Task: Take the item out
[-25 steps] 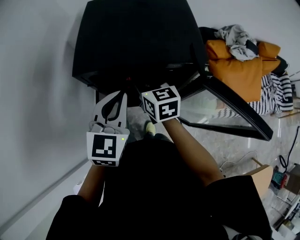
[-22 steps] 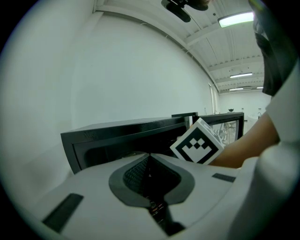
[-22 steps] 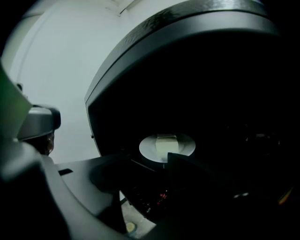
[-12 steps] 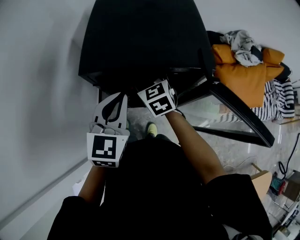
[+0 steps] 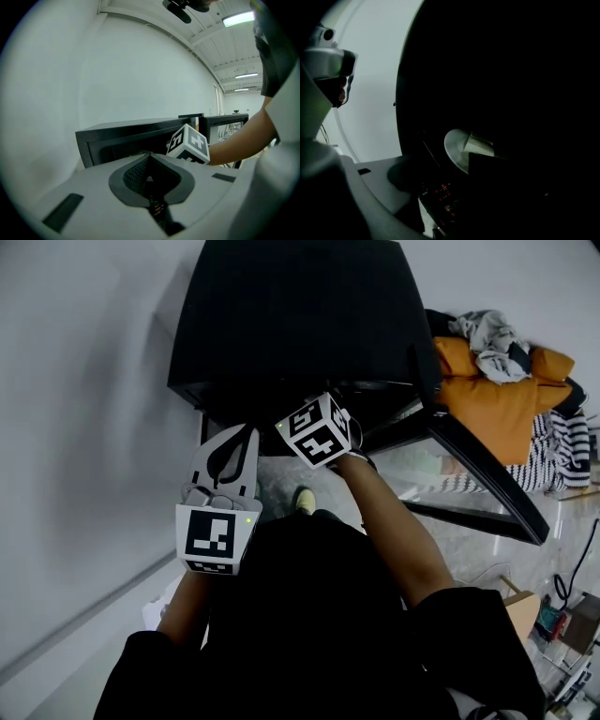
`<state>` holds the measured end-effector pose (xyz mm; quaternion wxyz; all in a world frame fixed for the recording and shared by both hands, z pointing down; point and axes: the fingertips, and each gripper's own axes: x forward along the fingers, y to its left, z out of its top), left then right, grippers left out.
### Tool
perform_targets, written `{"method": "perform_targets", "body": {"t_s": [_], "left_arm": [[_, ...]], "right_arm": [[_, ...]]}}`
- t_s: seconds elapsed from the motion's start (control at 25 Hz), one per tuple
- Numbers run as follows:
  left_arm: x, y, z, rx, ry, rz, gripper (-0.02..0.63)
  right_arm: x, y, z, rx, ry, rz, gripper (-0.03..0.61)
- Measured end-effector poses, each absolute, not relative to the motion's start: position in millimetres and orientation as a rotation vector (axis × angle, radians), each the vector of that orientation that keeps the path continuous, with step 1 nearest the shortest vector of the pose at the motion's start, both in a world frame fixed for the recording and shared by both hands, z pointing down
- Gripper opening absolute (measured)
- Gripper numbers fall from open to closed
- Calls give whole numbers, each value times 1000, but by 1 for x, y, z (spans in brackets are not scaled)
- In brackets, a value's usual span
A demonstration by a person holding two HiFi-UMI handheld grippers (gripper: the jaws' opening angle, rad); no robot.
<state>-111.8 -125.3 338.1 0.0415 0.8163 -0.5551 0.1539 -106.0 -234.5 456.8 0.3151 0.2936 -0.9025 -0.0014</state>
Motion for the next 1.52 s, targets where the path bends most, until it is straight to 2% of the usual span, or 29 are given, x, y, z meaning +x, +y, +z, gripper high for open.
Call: {"method": "perform_targets", "body": {"t_s": [0.64, 0.84, 1.52], "left_arm": [[-114, -118, 339, 2486, -1717, 469, 8], [-116, -118, 340, 2475, -1717, 467, 8], [-114, -123, 349, 2459, -1694, 465, 8]], "right_arm": [[-98, -203, 453, 656, -2394, 75, 275], [-93, -210, 452, 734, -2380, -14, 275], [-93, -208, 448, 730, -2467, 274, 275]]}}
